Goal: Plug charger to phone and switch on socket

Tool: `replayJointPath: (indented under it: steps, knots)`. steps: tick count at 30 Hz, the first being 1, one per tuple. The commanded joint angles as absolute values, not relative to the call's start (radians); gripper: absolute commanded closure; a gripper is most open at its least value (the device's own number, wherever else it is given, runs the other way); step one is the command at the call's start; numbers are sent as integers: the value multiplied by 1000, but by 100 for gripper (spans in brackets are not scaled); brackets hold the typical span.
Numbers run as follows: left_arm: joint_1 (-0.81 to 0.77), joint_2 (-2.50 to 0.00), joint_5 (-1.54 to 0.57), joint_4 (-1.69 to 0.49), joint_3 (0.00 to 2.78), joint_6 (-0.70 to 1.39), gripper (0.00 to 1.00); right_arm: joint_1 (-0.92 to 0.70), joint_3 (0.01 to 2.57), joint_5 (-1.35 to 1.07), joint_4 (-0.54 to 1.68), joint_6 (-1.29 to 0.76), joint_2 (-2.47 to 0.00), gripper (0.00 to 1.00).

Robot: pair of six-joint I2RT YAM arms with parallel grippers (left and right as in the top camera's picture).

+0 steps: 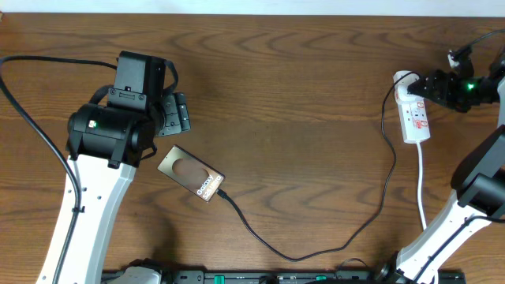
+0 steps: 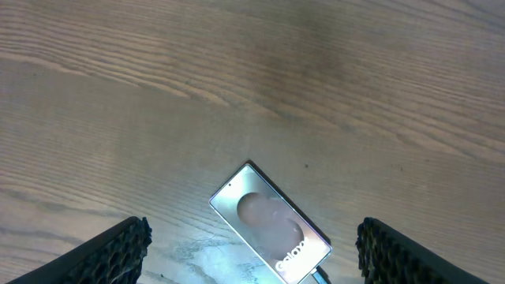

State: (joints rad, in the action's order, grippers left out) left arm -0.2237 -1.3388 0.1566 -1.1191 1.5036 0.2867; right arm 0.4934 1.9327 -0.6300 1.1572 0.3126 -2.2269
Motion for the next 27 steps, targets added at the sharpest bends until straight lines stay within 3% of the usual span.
replayJointPath:
  steps: [1, 27]
  knots:
    - [-226, -1341, 169, -1121, 1516, 273, 14, 476, 1941, -574, 1139, 261, -2248, 1]
    - [-226, -1341, 169, -1121, 1516, 273, 14, 428, 1934, -584, 1140, 251, -2362, 1]
